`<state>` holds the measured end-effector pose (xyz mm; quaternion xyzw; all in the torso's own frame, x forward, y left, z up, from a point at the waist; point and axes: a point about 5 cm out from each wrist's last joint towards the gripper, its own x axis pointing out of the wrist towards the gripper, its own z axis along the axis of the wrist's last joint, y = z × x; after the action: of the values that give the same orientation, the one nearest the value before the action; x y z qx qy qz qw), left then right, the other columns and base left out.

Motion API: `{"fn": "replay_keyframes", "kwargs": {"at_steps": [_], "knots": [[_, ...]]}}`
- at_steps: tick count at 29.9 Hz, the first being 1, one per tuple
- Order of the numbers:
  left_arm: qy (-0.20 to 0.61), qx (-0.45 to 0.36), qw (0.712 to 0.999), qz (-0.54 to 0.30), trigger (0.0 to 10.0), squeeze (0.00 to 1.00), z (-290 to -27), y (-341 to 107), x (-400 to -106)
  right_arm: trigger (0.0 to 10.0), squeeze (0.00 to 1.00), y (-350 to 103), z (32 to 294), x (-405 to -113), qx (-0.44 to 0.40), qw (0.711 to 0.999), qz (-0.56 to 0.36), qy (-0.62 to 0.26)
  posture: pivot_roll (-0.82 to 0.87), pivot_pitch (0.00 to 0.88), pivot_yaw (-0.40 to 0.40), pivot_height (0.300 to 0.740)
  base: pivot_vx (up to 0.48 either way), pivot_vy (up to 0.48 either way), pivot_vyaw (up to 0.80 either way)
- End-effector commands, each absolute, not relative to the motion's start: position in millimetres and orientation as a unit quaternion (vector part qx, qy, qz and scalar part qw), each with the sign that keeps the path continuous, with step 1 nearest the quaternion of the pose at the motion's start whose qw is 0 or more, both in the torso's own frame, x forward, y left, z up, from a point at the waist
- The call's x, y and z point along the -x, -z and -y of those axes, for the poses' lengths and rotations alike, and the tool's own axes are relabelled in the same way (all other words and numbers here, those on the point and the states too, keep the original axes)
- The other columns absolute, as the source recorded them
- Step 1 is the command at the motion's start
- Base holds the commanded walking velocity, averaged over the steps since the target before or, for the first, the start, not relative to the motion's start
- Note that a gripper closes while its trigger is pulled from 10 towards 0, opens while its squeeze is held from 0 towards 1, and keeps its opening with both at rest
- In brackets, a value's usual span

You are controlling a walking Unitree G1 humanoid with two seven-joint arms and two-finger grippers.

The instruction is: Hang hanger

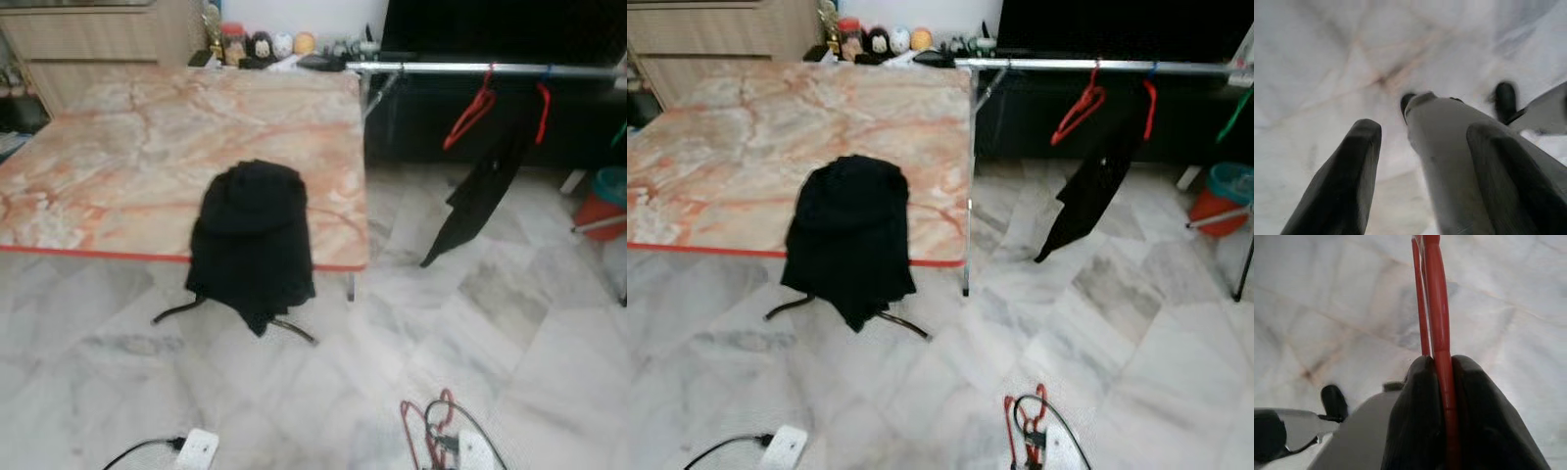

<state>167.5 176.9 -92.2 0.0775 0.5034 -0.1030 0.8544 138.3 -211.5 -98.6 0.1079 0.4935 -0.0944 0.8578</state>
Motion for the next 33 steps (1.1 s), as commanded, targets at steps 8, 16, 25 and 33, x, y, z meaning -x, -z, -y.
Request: {"fn": "replay_keyframes", "kwargs": {"at_steps": [8,16,25,33], "knots": [[0.087,-0.087,0.844,-0.523,10.0,0.00,-199,96,-151,10.0,0.00,97,208,-143,-0.108,0.863,-0.486,0.086,0.03,0.001,-0.026,0.740,0.000,-0.301,0.00],[0.086,-0.086,0.846,-0.519,10.0,0.00,-194,94,-157,10.0,0.00,97,211,-142,-0.108,0.862,-0.487,0.086,0.03,0.000,-0.027,0.740,0.000,-0.300,0.00],[0.089,-0.085,0.848,-0.515,10.0,0.00,-183,93,-164,10.0,0.00,99,195,-145,-0.114,0.861,-0.489,0.081,0.03,0.012,-0.030,0.740,0.000,-0.299,0.00],[0.087,-0.083,0.849,-0.515,10.0,0.00,-180,93,-167,10.0,0.00,101,175,-147,-0.118,0.860,-0.491,0.074,0.03,0.025,-0.033,0.740,0.000,-0.300,0.00]]}}
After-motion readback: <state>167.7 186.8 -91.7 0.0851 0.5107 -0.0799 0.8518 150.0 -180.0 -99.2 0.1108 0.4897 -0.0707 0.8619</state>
